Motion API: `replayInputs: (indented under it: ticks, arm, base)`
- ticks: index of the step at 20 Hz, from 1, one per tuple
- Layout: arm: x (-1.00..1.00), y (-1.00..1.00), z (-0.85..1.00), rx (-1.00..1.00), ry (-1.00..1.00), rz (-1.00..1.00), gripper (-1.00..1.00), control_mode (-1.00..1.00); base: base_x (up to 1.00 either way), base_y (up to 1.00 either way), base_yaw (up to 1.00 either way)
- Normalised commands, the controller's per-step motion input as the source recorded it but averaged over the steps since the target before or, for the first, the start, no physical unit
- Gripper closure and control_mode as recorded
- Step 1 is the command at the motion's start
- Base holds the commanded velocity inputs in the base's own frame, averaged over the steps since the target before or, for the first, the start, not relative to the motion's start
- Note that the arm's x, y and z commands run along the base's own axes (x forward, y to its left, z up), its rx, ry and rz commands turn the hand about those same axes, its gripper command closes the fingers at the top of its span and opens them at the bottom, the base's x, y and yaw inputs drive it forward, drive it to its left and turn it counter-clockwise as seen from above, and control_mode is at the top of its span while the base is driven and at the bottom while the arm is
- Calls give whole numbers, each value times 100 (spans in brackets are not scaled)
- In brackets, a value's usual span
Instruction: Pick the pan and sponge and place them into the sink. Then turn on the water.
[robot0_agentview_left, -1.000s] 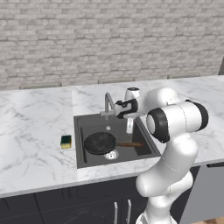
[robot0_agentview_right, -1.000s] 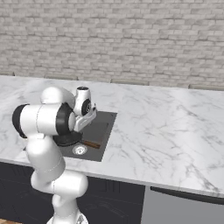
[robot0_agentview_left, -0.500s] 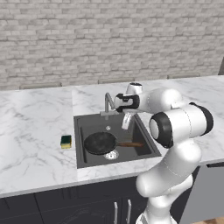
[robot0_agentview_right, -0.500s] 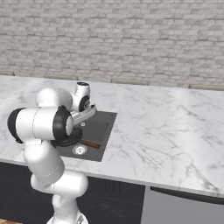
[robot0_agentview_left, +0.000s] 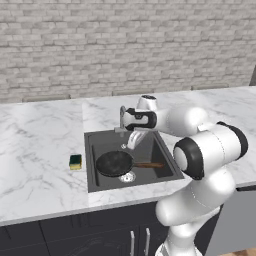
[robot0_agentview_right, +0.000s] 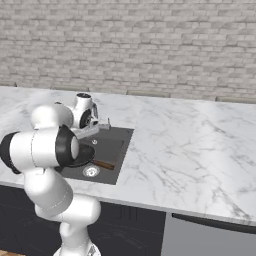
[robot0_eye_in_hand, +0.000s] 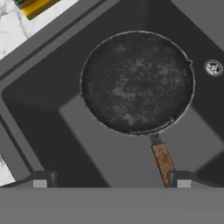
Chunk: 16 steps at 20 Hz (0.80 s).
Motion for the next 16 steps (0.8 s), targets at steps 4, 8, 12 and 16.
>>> replayInputs:
  ticks: [4, 8, 12, 16]
  arm:
    - [-31, 59, 1, 0, 0, -13, -100, -100]
    - [-18, 52, 0, 1, 0, -17, -100, -100]
    - [-5, 51, 0, 1, 0, -19, -100, -100]
    - [0, 39, 7, 0, 0, -20, -100, -100]
  base:
    - [0, 0, 0]
    - [0, 0, 0]
    - [0, 0, 0]
    - [0, 0, 0]
